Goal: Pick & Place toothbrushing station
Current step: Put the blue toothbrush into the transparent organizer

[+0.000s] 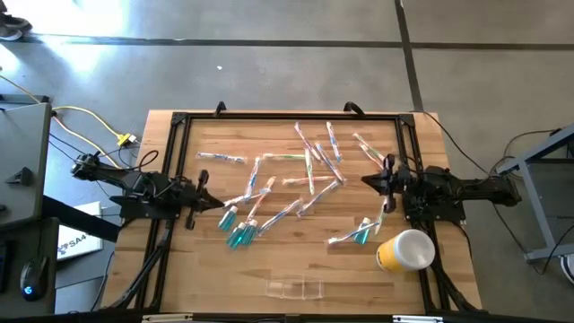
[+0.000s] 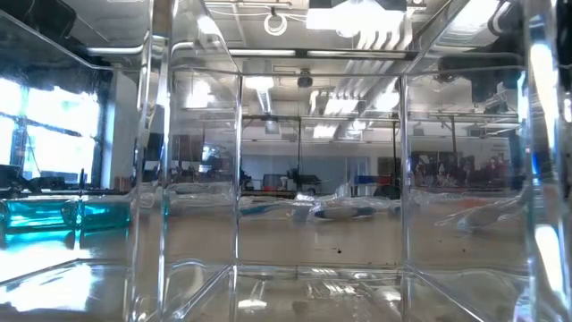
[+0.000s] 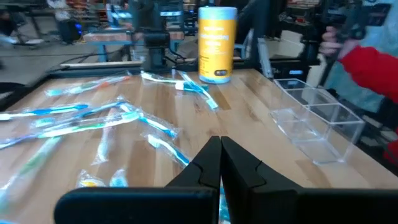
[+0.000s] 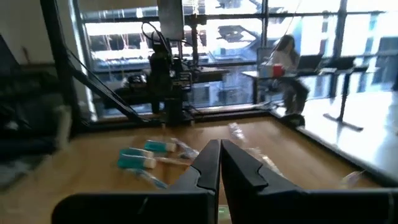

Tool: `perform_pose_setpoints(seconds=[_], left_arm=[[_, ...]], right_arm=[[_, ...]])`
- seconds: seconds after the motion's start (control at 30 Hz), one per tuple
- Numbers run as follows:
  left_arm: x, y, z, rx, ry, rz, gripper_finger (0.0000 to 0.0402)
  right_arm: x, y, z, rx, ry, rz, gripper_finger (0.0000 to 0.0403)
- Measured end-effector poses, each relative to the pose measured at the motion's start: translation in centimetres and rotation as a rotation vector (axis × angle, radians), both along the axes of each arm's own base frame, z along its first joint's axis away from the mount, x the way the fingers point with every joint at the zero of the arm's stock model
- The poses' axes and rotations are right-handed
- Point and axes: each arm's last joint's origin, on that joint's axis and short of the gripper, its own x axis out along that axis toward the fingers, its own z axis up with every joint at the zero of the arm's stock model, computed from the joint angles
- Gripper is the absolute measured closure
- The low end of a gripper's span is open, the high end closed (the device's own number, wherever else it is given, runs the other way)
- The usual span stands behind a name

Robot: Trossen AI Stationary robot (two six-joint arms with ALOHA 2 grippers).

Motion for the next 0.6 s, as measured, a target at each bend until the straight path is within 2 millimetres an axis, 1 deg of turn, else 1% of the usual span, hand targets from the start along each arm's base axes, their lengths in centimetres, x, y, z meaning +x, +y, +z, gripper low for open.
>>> perform_pose_setpoints(seconds=[0.1,0.17,0.27,0.37,0.43,0.5,0.6], left_arm=[[0.0,0.2,0.1,0.018,-0.009,0.072,0.0402],[0.0,0.3,0.1,0.021,-0.01,0.1,0.0402],[0.0,0.3,0.1,0.021,-0.012,0.114,0.0402],[0.0,0.3,0.3,0.016,-0.028,0.116,0.0402],[0.1,0.3,0.5,0.043,-0.052,0.115,0.0399],[0.2,0.3,0.9,0.072,-0.096,0.119,0.0387],[0.3,0.4,1.9,0.055,-0.182,0.172,0.0351]], right_arm=[[-0.1,0.0,0.6,0.008,-0.068,-0.004,0.0395],[-0.2,0.1,1.1,0.0,-0.119,0.039,0.0395],[-0.4,0.3,1.9,-0.116,-0.196,0.102,0.0395],[-0.6,0.3,2.6,-0.202,-0.263,0.074,0.0395],[-0.7,0.3,2.8,-0.251,-0.284,0.044,0.0395],[-0.7,0.3,2.8,-0.279,-0.276,0.044,0.0395],[-0.6,0.4,2.7,-0.306,-0.276,0.079,0.0395]])
